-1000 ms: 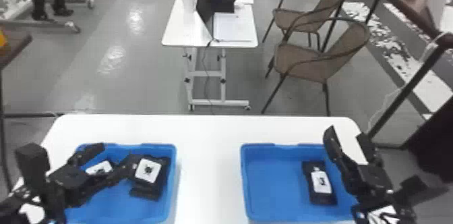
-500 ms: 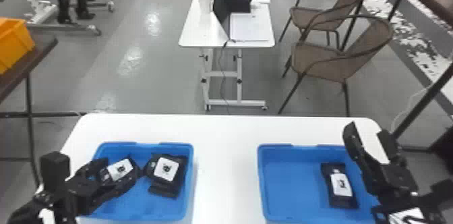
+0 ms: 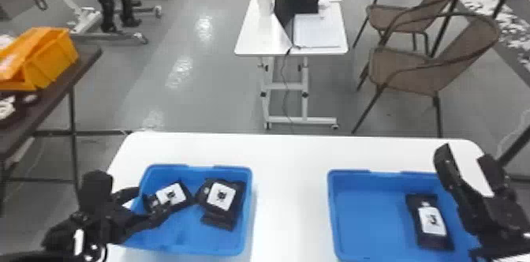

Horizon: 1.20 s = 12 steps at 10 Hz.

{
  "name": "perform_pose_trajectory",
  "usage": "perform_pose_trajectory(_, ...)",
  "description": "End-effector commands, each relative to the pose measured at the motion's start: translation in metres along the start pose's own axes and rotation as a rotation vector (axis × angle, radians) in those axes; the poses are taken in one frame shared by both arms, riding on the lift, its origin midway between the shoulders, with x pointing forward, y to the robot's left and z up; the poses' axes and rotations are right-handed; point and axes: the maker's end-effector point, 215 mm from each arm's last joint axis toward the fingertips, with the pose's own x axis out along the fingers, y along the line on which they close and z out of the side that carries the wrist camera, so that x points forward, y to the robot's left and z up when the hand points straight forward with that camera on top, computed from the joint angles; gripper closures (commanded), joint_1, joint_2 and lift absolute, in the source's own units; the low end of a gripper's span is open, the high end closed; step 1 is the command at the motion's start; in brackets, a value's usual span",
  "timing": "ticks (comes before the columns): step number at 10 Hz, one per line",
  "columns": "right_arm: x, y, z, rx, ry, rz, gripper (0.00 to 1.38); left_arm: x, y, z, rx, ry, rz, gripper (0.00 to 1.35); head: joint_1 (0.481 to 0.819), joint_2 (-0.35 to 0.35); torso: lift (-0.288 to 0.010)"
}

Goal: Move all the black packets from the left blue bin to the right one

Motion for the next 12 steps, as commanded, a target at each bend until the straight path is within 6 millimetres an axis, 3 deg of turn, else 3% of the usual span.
perform_pose_trajectory(1, -0.001, 0.001, -0.002, 0.005, 0.003, 0.0, 0.2, 0.009, 0.008, -0.008, 0.026, 0.047, 0.004, 0.2, 0.695, 0.117, 0.0)
perform_pose_trajectory(4, -0.002, 0.0, -0.003, 0.009, 0.005, -0.003, 0.2, 0.027, 0.015, -0.02, 0.1, 0.144, -0.01, 0.2, 0.695, 0.129, 0.0)
perform_pose_trajectory(8, -0.003, 0.001, -0.006, 0.019, 0.009, -0.004, 0.2, 0.045, 0.019, -0.02, 0.16, 0.2, -0.03, 0.2, 0.695, 0.133, 0.0)
perform_pose_trajectory(12, -0.004, 0.0, -0.006, 0.021, 0.008, -0.005, 0.2, 0.068, -0.004, -0.041, 0.161, 0.264, -0.092, 0.24, 0.695, 0.117, 0.0)
